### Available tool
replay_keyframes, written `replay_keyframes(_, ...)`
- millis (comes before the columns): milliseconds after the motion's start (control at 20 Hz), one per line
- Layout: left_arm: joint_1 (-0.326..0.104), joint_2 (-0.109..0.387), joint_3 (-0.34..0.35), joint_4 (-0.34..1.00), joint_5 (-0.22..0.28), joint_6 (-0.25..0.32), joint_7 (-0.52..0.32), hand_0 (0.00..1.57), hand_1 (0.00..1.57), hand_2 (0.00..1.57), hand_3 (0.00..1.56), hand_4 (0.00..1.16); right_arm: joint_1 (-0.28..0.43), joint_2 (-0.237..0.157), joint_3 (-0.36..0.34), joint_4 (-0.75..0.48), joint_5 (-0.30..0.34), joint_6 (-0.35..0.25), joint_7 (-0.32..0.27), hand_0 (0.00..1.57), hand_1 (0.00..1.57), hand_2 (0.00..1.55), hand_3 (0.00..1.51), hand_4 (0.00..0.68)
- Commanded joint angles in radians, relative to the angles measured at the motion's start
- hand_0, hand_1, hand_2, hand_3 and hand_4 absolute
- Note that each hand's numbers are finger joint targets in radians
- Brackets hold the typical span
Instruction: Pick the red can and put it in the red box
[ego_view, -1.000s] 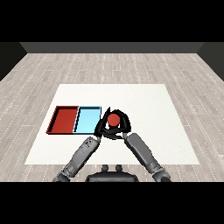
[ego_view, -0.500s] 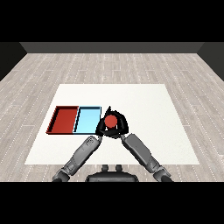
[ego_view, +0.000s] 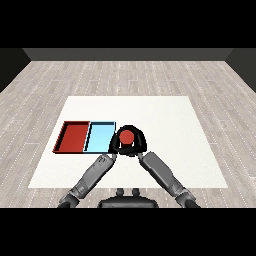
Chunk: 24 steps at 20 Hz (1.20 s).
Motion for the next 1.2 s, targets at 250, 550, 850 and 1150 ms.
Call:
replay_keyframes(250,-0.014,-0.028,-0.058,0.029,-0.027,0.086,0.043,1.57,1.57,1.50,1.34,0.86,0.002,0.024,-0.013,-0.028,0.028,0.043,0.012,1.52,1.52,1.45,1.39,0.541)
replay_keyframes(550,-0.049,-0.029,0.062,0.026,-0.022,-0.007,0.053,1.57,1.57,1.53,1.42,0.88,0.033,0.024,-0.028,-0.085,0.058,0.037,0.026,1.52,1.52,1.46,1.40,0.549)
replay_keyframes(850,-0.015,-0.029,-0.025,0.014,0.015,0.070,-0.011,1.57,1.57,1.57,1.49,1.14,0.059,0.025,0.042,-0.066,-0.025,0.070,-0.038,0.76,0.76,0.61,0.00,0.000)
replay_keyframes(1150,0.037,-0.029,-0.019,0.006,0.019,0.062,-0.070,1.57,1.57,1.57,1.49,1.14,-0.040,0.024,0.008,0.031,-0.045,0.057,-0.060,0.00,0.00,0.00,0.00,0.000)
